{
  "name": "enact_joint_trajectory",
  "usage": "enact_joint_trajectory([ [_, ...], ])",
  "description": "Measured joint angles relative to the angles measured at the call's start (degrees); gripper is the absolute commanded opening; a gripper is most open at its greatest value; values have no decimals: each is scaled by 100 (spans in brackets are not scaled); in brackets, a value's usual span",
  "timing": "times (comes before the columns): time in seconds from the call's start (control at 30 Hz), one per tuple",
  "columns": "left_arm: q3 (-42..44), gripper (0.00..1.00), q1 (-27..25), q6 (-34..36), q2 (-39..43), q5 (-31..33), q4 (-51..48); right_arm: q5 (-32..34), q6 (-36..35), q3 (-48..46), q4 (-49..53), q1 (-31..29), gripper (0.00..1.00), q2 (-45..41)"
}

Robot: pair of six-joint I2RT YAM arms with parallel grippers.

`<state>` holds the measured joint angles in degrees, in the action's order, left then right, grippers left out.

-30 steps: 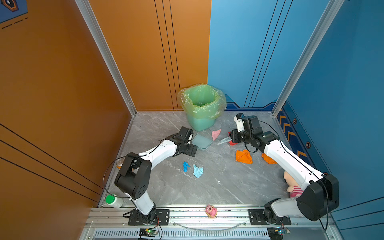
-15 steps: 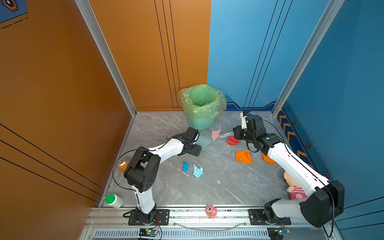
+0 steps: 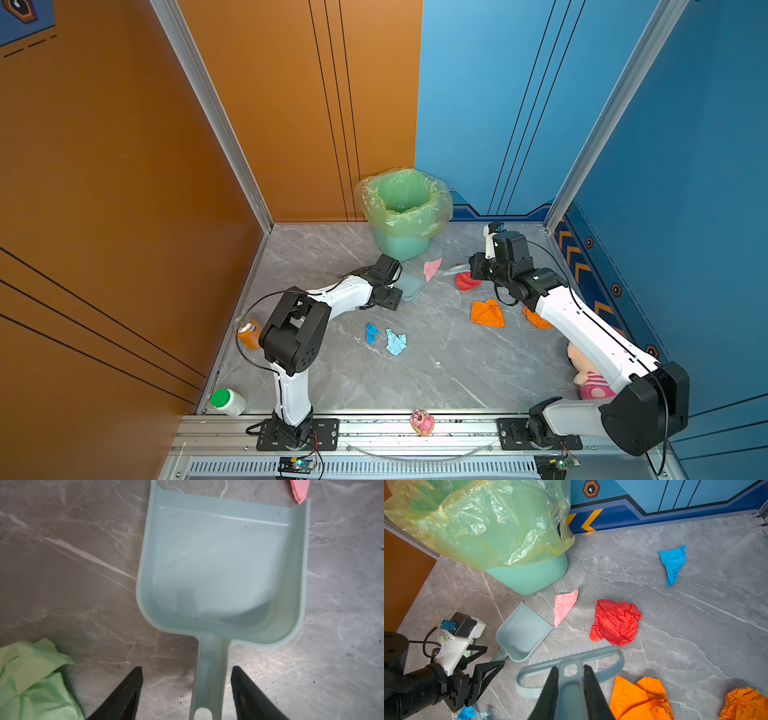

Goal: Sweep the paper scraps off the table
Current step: 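Lower the left gripper onto the pale green dustpan handle and close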

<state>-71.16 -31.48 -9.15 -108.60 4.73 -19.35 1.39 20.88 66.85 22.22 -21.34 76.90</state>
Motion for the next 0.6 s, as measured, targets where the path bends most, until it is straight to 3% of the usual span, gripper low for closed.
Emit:
enact_joint_trajectory([
  [0.6,-164,53,-175,-37,-385,70,177,0,2,-127,-39,116,0,-101],
])
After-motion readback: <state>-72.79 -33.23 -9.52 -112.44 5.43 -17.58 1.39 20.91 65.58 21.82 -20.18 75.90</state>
